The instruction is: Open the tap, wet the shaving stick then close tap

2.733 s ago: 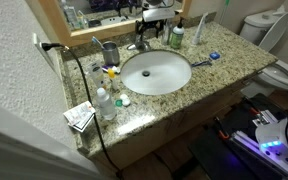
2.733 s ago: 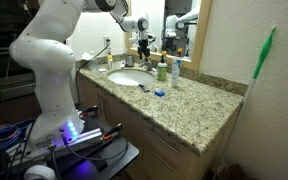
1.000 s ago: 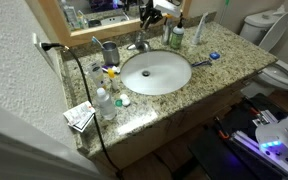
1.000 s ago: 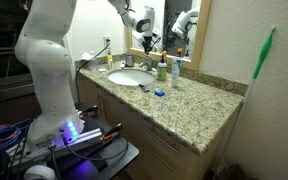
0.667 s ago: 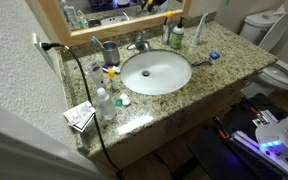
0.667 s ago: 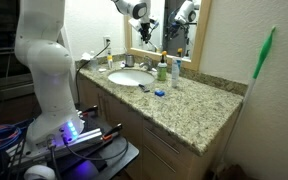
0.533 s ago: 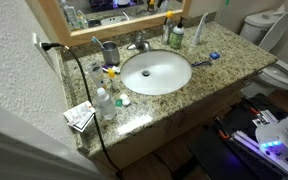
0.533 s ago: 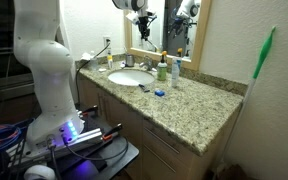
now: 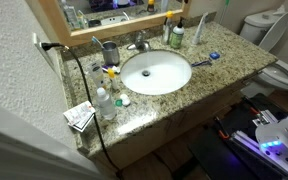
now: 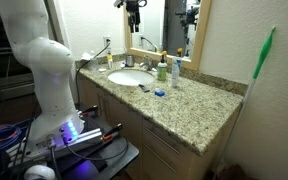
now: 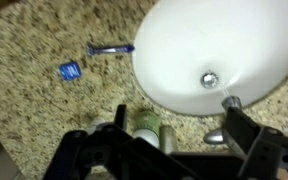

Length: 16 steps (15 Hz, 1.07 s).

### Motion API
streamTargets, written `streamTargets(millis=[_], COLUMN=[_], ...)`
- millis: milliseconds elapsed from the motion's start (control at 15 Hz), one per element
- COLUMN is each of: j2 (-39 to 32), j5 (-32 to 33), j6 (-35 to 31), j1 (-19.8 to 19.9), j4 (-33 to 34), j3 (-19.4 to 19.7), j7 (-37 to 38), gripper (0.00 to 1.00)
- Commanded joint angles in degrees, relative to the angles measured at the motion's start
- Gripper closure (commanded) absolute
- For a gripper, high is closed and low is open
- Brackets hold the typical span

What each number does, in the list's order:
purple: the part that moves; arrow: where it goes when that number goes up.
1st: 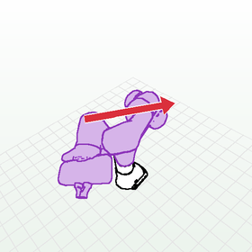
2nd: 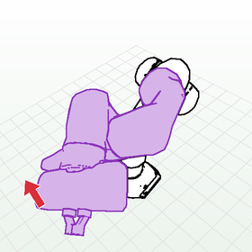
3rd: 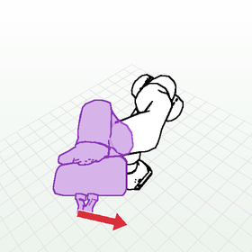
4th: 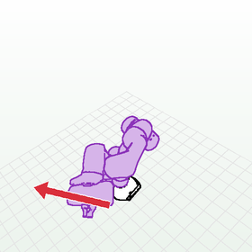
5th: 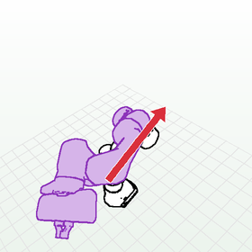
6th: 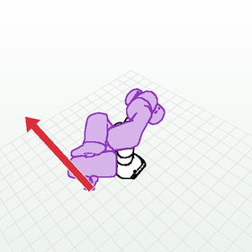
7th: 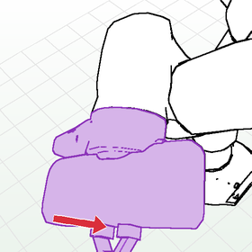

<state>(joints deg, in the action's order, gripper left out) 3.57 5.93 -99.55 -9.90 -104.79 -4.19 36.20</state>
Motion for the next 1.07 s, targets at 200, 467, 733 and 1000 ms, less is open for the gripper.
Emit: streamTargets(millis=[200,467,733,1000], j2=[5.40,3.76,3.87,3.34], j5=[-0.58,-0.51,-5.96,-5.03], j6=[10.10,10.22,9.28,9.97], j1=[2.26,5.07,9.78,10.63], j4=[-3.04,-3.45,-6.23,-5.02], j3=[-1.70,0.22,4.75,4.71], j7=[-5.56,2.21,3.24,2.65], gripper=[0.00,0.00,0.00,0.00])
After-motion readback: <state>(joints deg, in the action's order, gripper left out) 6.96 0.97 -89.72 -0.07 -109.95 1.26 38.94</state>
